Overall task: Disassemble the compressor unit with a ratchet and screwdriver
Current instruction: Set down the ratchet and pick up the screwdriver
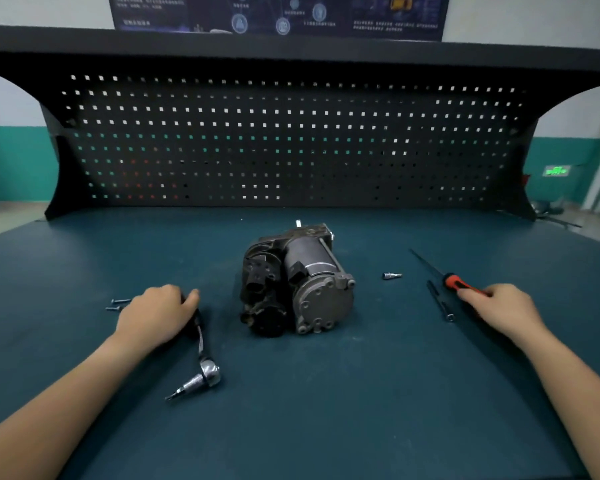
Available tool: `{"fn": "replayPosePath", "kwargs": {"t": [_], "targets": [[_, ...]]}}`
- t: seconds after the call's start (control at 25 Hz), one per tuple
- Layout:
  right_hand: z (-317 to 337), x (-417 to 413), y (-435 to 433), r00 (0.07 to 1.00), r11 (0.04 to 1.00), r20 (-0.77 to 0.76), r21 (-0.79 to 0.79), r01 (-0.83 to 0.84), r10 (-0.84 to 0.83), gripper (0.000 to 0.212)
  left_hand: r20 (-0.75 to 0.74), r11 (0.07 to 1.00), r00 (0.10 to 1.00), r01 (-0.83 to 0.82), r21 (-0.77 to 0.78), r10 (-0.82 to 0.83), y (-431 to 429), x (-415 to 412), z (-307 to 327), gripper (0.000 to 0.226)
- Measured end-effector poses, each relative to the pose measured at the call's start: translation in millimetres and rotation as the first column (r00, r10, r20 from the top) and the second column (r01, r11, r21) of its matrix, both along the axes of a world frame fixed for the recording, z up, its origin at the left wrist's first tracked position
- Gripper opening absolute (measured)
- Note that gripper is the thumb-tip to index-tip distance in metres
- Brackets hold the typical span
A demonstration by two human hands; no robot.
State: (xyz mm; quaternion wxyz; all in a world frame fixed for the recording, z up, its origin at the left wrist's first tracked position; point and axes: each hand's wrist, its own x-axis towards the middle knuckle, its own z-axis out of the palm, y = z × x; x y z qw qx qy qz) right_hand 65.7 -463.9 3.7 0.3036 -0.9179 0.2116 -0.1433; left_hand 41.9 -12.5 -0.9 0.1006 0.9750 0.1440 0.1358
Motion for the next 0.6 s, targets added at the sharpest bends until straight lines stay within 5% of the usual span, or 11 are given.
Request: {"fn": "replayPosePath", "kwargs": {"t": [0.12, 0.24, 0.36, 0.48, 0.56, 0.6], "targets": [[14.2, -15.9, 7.6, 0.964, 0.892, 0.241, 0.452, -0.013, -0.109, 0.037, 0.175, 1.000, 0.984, -0.017, -0.026, 0.022, 2.9, -14.5, 13.0, 0.036], [41.2, -51.1, 52.7, 0.871, 0.569, 0.490, 0.720, -0.396, -0.014, 0.025, 0.512, 0.897, 0.853, 0.298, -0.327, -0.097, -13.7, -43.3, 32.9, 0.022], [51.0, -99.2, 140.5, 0.664, 0.373, 0.639, 0.549, -0.748, 0.388, 0.011, 0.499, 0.452, 0.779, 0.626, -0.635, -0.379, -65.5, -83.9, 50.6, 0.021], [50.9, -129.5, 218.0, 0.387, 0.154, 0.626, 0.394, -0.906, 0.677, 0.008, 0.559, 0.019, 0.688, 0.638, -0.770, -0.463, -92.5, -114.1, 50.0, 0.035], [52.5, -132.7, 241.2, 0.334, 0.125, 0.544, 0.384, -0.915, 0.770, 0.007, 0.631, -0.032, 0.730, 0.647, -0.762, -0.262, -89.8, -122.9, 47.8, 0.030], [53.1, -129.9, 246.1, 0.339, 0.192, 0.485, 0.328, -0.925, 0.806, 0.015, 0.633, -0.023, 0.760, 0.637, -0.770, -0.151, -84.6, -124.3, 48.2, 0.030]]}}
